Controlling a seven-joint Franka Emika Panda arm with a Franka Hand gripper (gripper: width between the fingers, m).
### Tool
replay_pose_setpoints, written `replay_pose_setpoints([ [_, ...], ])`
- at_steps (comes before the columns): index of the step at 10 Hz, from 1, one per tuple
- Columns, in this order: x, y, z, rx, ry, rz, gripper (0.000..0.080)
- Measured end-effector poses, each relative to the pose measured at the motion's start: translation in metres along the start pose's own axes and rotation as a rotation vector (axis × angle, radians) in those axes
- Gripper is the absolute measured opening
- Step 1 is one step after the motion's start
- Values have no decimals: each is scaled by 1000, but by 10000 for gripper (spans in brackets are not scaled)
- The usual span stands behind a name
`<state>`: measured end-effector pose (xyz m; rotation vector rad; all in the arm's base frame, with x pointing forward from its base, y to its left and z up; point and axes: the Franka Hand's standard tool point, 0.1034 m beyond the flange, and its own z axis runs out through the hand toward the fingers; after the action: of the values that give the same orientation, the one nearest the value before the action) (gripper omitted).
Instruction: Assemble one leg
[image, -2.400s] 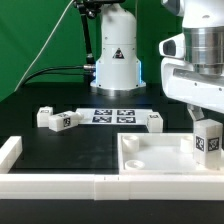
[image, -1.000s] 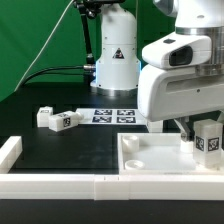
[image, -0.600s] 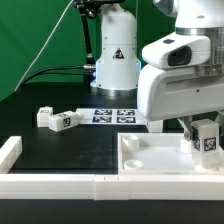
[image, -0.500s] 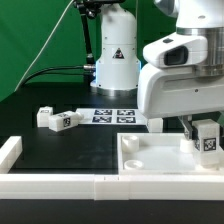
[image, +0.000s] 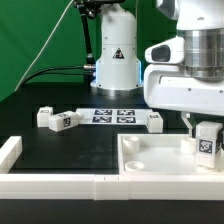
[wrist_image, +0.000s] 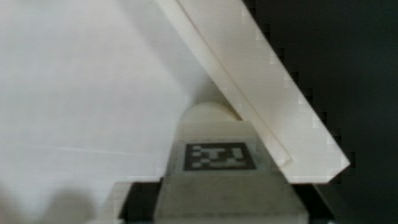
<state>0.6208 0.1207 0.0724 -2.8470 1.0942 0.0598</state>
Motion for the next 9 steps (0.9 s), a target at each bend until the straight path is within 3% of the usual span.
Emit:
replay_pose_setpoints([
  [4,-1,-1,-1,-2,-17,338,291],
  [5,-1,-1,-1,-1,-17,257,384],
  [6,-2,-1,-1,1,-20,259,384],
  [7,-5,-3,-1,-1,-17,215,571],
  [8,-8,-6,-1,-7,-10,90,625],
  [9,-8,-8,1,0,13,-73,625],
])
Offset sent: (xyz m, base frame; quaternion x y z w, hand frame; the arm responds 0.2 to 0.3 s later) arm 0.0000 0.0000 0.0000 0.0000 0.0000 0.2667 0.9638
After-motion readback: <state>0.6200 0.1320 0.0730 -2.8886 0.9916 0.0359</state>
